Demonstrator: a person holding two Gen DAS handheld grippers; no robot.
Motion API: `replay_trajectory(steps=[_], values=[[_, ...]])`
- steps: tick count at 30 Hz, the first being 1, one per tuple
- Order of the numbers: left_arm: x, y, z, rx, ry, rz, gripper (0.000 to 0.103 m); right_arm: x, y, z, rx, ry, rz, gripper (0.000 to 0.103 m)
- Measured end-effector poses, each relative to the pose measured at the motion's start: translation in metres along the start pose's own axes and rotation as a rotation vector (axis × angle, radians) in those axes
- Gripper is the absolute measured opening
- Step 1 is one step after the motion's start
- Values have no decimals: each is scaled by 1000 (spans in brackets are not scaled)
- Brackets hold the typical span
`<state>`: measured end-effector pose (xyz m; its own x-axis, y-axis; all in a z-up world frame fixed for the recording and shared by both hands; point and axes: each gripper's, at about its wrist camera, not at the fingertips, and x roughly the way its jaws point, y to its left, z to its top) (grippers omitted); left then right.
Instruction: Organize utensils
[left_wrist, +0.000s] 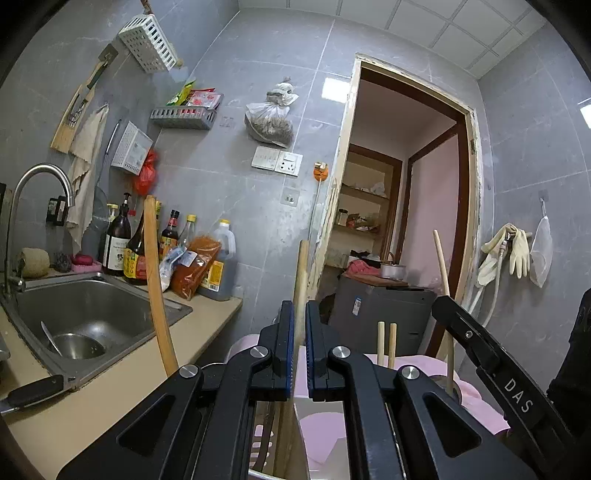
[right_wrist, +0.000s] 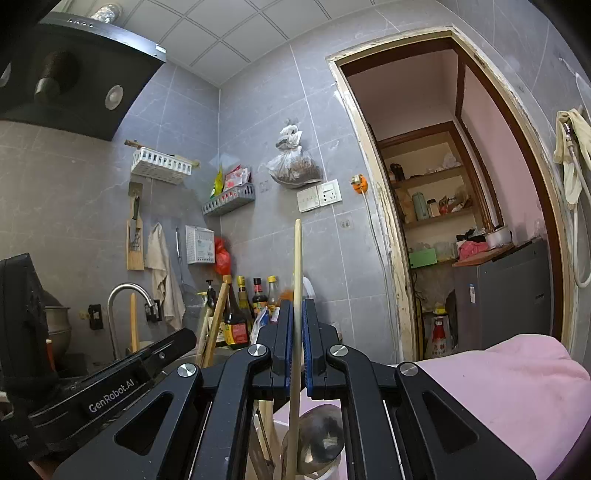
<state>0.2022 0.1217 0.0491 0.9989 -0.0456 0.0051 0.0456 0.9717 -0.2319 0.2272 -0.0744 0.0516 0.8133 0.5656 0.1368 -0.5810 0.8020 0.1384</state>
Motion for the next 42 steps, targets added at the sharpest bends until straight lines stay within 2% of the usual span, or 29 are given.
replay_trajectory(steps=[14, 19, 20, 34, 37, 42], values=[[-1, 2, 2, -7, -2, -5, 5, 1, -2, -3, 5, -2, -7, 8], [-3, 3, 3, -23, -13, -14, 19, 1, -4, -5, 11, -7, -14, 13], [-4, 3, 4, -28, -16, -16, 21, 0, -4, -5, 12, -9, -15, 17], [-8, 1, 8, -28, -21, -11, 31, -3, -2, -3, 13, -23, -37, 25], [-10, -1, 9, -21, -20, -3, 33, -5, -3, -3, 17, -24, -39, 31], [-14, -5, 11, -24, -9, -3, 46, -11, -3, 0, 15, -23, -53, 44]])
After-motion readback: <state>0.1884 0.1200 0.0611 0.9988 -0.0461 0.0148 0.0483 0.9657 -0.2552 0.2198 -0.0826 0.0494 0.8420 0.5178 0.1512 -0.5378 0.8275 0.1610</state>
